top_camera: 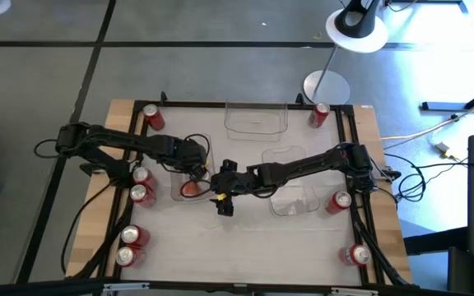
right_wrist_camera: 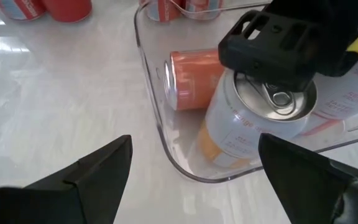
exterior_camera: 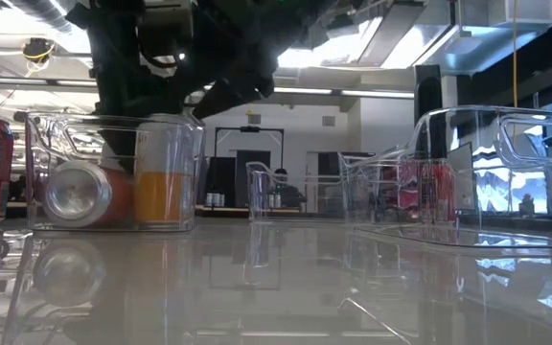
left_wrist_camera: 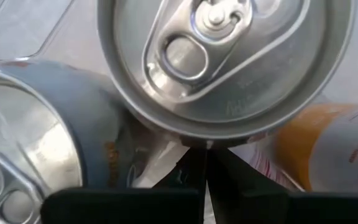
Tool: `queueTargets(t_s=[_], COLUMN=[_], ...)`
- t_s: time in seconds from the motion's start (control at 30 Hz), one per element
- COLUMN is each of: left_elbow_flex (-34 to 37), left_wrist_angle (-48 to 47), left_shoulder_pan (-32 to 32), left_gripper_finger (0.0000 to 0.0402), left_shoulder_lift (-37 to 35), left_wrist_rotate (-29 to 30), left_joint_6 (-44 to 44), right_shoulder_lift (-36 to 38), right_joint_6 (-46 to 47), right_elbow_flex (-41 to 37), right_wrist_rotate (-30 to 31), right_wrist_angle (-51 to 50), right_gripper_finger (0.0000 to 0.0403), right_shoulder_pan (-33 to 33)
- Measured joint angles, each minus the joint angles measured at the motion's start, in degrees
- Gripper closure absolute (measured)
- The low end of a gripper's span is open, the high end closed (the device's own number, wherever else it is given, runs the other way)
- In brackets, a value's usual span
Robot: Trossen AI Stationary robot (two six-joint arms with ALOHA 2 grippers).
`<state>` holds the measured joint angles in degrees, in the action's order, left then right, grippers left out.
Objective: Sort soda cans
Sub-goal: Put the orange white soda can into the left transparent bin
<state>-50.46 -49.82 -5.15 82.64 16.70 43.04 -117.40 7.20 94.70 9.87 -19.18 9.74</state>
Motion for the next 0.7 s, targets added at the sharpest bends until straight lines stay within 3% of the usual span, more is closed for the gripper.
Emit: queueTargets(t_s=[0.17,0.37,0.7], left_elbow_flex=[0.04,0.15,0.75], left_wrist_angle=[0.02,-1.43,-5.15], left_shoulder_pan=[-0.05,0.63,0.48], left_gripper_finger=[0.0398,0.0398,0.0398], left_shoulder_lift=[0.04,-0.03,0.63], left_wrist_rotate=[0.05,-0.58,6.71], left_joint_6=[-1.73,-13.92,-30.62], right_shoulder_lift=[0.0,0.0,0.0], right_joint_6=[0.08,0.31,0.47], right_elbow_flex=[0.0,0.0,0.0], right_wrist_rotate=[-0.12,-1.53,-2.58], right_wrist_angle=[0.13,0.16,0.24], right_gripper_finger=[0.0056,0.0056,0.0056], right_shoulder_pan=[0.04,0.04,0.04])
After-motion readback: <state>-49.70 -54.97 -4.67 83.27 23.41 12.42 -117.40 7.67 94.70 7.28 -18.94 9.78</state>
